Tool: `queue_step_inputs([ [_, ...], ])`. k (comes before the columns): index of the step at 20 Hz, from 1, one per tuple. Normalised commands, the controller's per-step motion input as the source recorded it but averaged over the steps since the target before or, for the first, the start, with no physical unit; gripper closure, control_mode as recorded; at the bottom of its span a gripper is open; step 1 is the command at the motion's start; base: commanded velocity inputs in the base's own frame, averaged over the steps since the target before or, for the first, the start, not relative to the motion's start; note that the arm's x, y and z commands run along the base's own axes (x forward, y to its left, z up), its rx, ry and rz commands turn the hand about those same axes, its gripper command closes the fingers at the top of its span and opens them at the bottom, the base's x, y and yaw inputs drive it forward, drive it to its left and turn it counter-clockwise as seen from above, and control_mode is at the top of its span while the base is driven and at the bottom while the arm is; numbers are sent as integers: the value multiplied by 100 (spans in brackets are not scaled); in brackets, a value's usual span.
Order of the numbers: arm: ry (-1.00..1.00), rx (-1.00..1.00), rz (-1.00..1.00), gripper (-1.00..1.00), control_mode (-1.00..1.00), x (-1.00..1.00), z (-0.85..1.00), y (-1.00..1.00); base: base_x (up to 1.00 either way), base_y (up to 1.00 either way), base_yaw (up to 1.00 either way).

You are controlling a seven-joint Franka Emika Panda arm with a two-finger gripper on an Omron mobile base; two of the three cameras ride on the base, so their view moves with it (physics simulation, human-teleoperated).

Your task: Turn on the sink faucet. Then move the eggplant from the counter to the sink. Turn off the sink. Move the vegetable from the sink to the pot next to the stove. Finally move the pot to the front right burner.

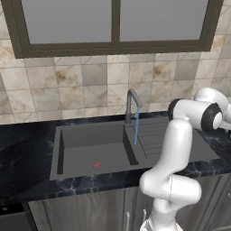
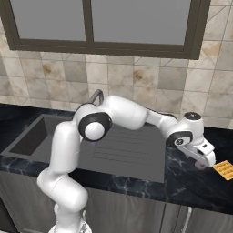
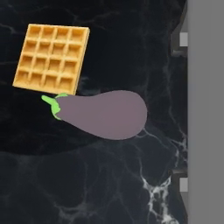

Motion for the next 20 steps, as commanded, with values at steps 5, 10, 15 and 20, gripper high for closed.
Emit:
queue_step_inputs([
  [5, 0, 0, 0, -100, -100, 17, -6, -8, 0, 0, 0],
  [10, 0, 0, 0, -100, -100, 18, -7, -11, 0, 0, 0],
  [15, 0, 0, 0, -100, -100, 13, -10, -12, 0, 0, 0],
  [20, 0, 0, 0, -100, -100, 0, -16, -15, 0, 0, 0],
])
